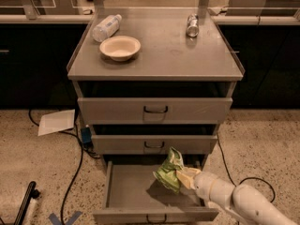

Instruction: Pick green jalapeno chip bag from bottom drawer and place on counter

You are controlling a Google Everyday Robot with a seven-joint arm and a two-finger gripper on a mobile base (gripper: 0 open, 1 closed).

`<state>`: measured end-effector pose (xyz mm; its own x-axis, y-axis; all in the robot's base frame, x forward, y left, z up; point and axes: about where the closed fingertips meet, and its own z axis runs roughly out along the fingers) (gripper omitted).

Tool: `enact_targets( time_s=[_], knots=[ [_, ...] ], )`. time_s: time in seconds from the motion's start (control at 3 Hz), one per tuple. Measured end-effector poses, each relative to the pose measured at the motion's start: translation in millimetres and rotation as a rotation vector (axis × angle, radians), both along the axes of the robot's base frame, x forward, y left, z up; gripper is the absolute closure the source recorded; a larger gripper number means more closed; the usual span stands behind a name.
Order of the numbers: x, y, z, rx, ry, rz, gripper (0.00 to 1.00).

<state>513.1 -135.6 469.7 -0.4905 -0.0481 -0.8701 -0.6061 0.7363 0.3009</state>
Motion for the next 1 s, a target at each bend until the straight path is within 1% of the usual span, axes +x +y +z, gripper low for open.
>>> enact_targets(
  time_s=[0.33,0.67,1.0],
  knots=[
    [-41,17,93,-0.059,-0.164,0.007,1.0],
    [-77,35,165,-0.096,-0.31,0.023,1.0],
    [-78,39,202,-0.083,-0.375,0.009,1.0]
  ],
)
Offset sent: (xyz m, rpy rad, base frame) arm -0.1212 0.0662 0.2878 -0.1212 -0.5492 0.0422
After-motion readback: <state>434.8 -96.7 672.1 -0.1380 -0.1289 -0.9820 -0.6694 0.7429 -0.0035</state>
